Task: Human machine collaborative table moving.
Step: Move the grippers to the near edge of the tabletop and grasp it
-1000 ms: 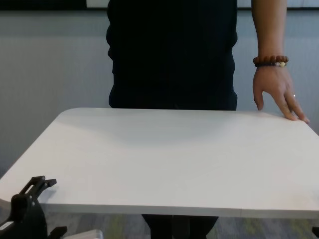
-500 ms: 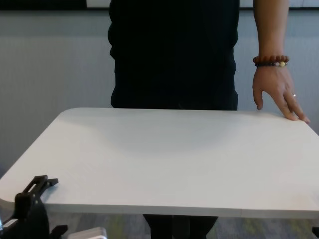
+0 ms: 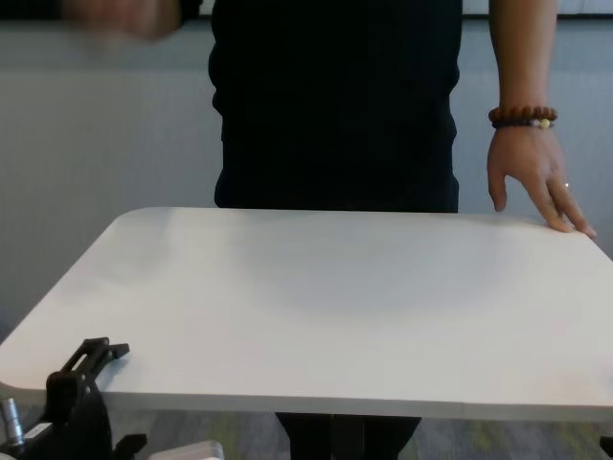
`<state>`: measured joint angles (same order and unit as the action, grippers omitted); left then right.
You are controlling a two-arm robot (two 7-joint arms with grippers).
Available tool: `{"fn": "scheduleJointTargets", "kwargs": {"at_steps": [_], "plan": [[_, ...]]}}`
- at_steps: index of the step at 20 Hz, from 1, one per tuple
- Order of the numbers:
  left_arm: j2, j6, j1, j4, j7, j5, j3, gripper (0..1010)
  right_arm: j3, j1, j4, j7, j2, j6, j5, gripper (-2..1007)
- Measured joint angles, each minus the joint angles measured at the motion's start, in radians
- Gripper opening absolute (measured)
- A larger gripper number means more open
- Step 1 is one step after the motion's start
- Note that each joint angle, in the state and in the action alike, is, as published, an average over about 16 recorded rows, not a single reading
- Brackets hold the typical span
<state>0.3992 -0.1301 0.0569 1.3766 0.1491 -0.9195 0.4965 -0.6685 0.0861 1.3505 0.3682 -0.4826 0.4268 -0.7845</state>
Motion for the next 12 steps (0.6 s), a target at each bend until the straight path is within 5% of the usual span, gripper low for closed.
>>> {"fn": "scheduleJointTargets", "kwargs": {"at_steps": [12], "plan": [[-0.033,0.024,0.001,-0.013,0.014,-0.019,-0.016,1000,0.0,0.0,0.0,0.0,0.0,0.0,0.0,1006]]}}
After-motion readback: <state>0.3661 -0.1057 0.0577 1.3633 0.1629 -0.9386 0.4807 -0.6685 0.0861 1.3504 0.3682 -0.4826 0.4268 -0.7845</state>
